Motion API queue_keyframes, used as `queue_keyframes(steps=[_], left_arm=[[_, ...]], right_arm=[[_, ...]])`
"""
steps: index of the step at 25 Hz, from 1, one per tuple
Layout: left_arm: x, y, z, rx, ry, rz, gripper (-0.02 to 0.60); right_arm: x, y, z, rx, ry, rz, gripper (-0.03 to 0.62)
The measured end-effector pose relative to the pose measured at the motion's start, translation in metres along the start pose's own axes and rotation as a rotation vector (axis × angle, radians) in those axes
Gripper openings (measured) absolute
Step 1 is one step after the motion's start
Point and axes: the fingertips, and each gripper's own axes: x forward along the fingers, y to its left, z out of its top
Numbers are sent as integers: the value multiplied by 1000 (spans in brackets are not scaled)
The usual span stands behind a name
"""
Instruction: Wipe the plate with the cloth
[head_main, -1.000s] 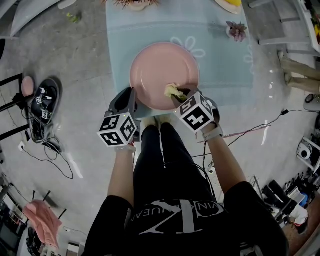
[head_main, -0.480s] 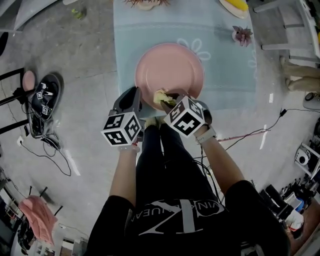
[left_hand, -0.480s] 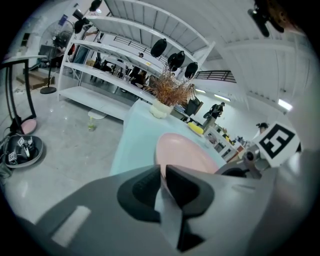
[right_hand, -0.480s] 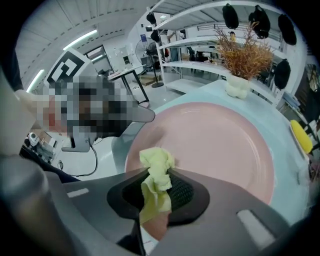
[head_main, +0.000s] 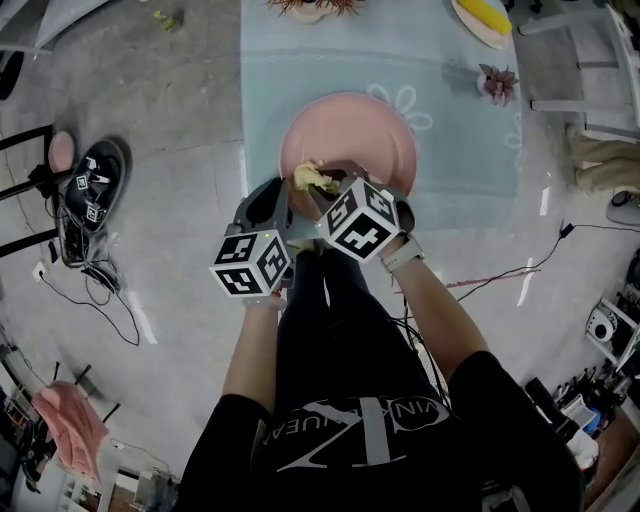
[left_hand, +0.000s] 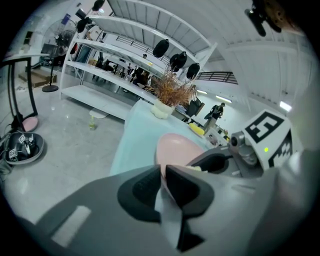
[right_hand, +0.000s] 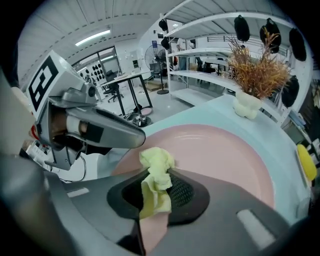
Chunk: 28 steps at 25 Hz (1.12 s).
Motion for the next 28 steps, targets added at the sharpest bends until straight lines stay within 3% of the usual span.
queue_keyframes(steps=[13,28], left_arm=[[0,2,1,-10,-10,11,0],[0,3,1,-14,-18,15,0]], right_arm=[[9,-63,25,-33,-36,-98,84],[-21,-117,-16,26,2,-277,81]])
